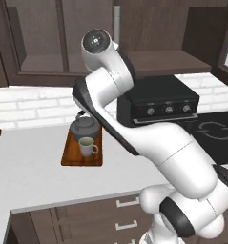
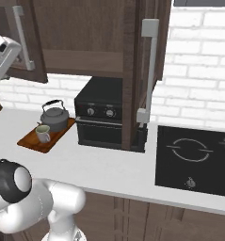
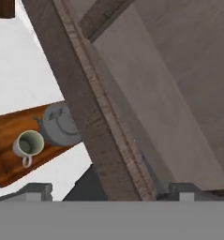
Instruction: Pick the kettle from the counter and place it on the tray. Then pick the mug from the cabinet and place it on the tray. Then close the cabinet doors.
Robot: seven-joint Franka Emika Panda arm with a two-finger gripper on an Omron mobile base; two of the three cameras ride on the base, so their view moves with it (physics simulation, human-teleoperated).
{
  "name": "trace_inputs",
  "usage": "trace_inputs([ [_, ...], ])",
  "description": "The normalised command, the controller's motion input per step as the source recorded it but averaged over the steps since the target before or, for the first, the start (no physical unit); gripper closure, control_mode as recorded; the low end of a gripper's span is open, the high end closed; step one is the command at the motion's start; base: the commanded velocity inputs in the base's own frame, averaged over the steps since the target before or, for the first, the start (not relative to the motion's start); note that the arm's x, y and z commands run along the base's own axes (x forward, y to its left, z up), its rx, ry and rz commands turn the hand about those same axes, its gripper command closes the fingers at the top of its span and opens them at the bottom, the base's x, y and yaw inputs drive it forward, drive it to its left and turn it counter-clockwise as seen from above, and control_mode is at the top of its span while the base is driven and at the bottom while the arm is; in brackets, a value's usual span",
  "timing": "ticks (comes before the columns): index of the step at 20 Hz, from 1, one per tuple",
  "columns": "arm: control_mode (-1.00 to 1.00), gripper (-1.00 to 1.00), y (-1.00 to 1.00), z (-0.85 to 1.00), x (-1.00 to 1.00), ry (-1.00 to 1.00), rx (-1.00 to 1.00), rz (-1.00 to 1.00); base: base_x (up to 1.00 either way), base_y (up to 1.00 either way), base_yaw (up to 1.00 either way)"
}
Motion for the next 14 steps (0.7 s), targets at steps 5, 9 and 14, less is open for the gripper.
trace_inputs([
  [5,-1.0,-1.0,-0.08,-0.21,0.94,0.08,0.0,0.0,0.0,0.0,0.0],
  [9,-1.0,-1.0,0.0,-0.24,0.75,0.0,0.0,0.02,0.0,0.0,0.0],
  [14,-1.0,-1.0,0.03,-0.35,0.53,0.0,0.0,0.06,0.0,0.0,0.0],
])
